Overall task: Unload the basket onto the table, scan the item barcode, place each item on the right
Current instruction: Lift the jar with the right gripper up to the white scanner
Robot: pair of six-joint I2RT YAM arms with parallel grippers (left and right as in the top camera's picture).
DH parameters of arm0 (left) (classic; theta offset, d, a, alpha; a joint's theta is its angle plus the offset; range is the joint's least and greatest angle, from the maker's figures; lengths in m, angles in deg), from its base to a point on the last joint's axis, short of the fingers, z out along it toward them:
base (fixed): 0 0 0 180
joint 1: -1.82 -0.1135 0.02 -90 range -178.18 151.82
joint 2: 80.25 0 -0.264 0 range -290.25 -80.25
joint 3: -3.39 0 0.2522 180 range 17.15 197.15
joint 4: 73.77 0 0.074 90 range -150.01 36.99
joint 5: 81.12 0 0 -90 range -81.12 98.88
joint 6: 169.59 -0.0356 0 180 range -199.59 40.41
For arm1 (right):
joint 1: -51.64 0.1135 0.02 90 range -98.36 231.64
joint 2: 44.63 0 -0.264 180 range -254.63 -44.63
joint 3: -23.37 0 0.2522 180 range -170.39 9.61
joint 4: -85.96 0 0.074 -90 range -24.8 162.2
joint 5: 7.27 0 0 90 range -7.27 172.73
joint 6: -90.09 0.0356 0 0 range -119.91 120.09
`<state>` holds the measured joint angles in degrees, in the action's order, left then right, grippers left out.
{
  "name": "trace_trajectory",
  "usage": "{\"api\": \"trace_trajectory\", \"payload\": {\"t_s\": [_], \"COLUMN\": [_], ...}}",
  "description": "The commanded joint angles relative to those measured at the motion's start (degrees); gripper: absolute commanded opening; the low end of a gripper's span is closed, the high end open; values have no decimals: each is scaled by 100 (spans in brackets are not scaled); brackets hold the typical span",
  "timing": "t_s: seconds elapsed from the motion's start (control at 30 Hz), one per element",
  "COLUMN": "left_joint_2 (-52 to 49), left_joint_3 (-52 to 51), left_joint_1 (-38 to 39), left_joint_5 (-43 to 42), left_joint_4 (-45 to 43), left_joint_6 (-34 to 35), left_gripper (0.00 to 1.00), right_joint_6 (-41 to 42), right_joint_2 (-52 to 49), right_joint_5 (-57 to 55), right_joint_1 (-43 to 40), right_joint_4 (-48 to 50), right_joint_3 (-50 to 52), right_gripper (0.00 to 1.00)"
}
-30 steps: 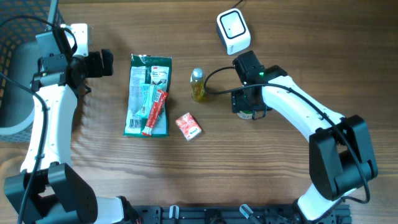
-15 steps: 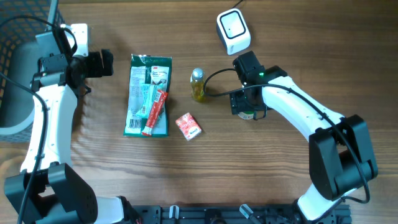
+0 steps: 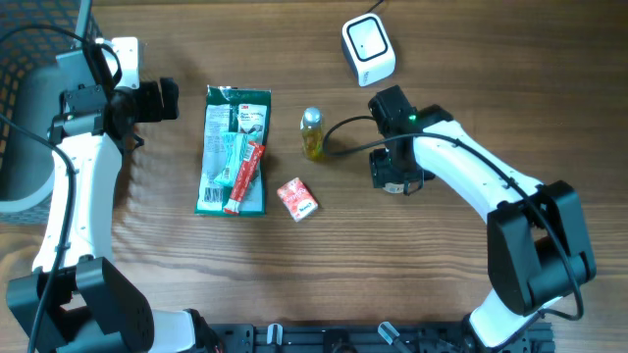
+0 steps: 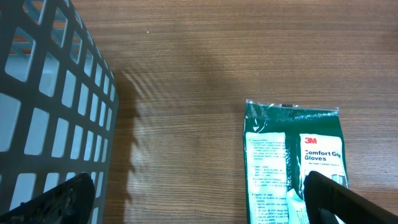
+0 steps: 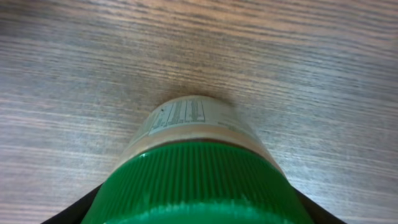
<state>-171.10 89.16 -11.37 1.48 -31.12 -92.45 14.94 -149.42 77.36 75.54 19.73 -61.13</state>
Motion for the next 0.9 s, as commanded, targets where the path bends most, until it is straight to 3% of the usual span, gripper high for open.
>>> {"api": "trace_trajectory", "payload": {"t_s": [0.0,0.07,0.2,0.3,0.5,0.63,0.87], "left_joint_2": [74,74,74,74,74,74,74], "left_joint_3": [76,76,76,76,76,76,76], "left_joint_1": [-17,-17,-17,-17,-17,-17,-17], "left_joint_5": [-68,-70,-70,-70,-70,-70,-70], "left_joint_4": [-11,-11,-13,-11,11,11,11], "left_joint_6": [-85,-85,-85,-85,-85,-85,-85], "left_gripper": [100,100,100,100,100,100,100], "right_joint_6": [-229,-293,-793,-1261,-2044,-2085,-2085], "right_joint_2": [415,575,656,656,367,-197,-1530], "right_joint_5": [-122,-125,-85,-103,-127,-367,-363], "right_joint_1": [-20,-20,-20,-20,-22,-111,-413], "right_joint_4": [-575,-1029,-1908,-2046,-1108,-286,1755], "right_joint_3": [-1038,-1631,-2975,-3882,-3989,-3987,-3987], "right_gripper": [47,37,31,24,21,6,4]}}
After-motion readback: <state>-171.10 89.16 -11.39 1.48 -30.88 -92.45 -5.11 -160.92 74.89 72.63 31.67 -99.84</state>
